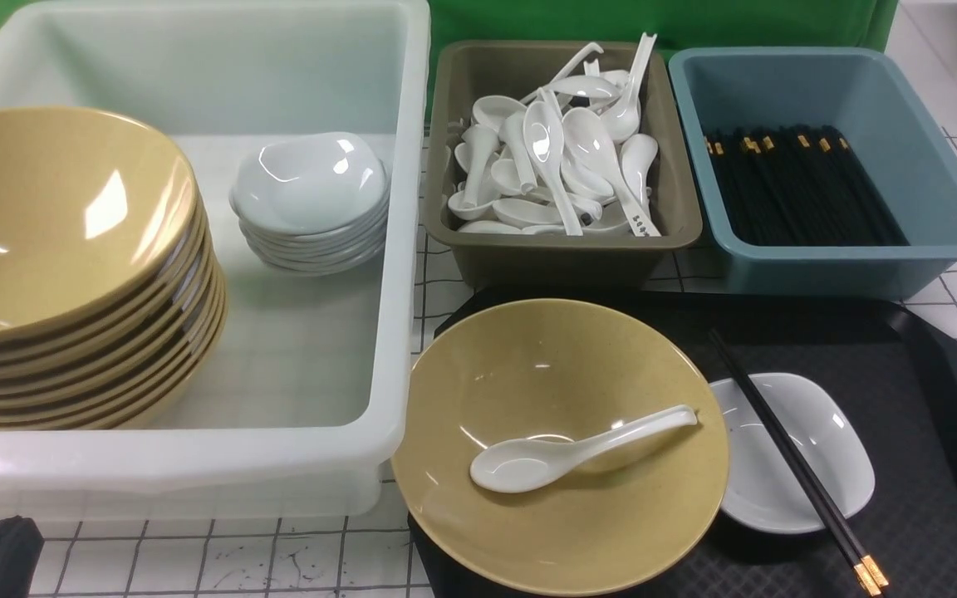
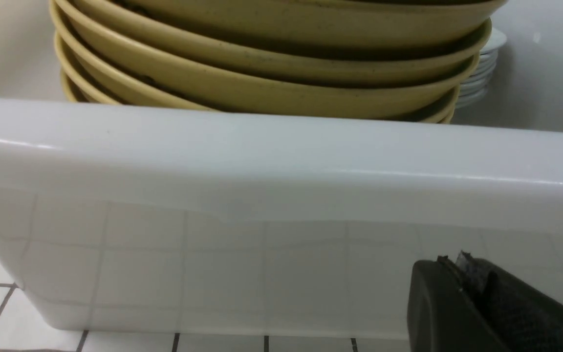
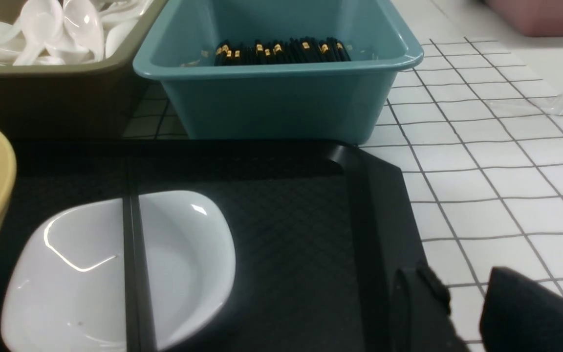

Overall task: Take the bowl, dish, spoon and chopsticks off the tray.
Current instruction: Use the right arm to grab the chopsticks

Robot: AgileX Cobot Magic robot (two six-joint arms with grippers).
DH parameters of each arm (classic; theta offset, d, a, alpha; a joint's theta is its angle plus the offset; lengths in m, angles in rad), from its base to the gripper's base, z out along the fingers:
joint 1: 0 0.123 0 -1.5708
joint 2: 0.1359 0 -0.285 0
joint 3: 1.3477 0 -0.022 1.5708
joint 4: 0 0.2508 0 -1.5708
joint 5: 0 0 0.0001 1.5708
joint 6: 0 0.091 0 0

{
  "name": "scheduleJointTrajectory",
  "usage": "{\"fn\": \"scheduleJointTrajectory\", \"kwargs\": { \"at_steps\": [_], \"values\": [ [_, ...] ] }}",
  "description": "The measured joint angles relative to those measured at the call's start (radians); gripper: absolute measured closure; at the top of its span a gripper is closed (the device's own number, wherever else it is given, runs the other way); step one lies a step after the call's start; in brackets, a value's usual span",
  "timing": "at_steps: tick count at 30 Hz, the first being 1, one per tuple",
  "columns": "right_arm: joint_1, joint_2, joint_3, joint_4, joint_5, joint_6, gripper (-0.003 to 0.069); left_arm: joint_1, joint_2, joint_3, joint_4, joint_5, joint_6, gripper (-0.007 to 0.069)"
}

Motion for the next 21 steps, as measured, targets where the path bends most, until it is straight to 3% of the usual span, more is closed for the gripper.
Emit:
{"fn": "scheduleJointTrajectory", "kwargs": {
  "at_steps": [9,13,17,21],
  "values": [
    [0.000,0.000,0.000,0.000,0.000,0.000,0.0423,0.000,0.000,0.000,0.000,-0.022,0.000,0.0637],
    [0.000,0.000,0.000,0.000,0.000,0.000,0.0423,0.000,0.000,0.001,-0.109,-0.100,0.000,0.0637],
    [0.000,0.000,0.000,0.003,-0.001,0.022,0.0423,0.000,0.000,0.001,-0.389,-0.210,-0.082,0.0637],
    [0.000,0.000,0.000,0.069,-0.022,0.216,0.0423,0.000,0.000,0.001,-0.743,-0.249,-0.250,0.0637]
  ]
}}
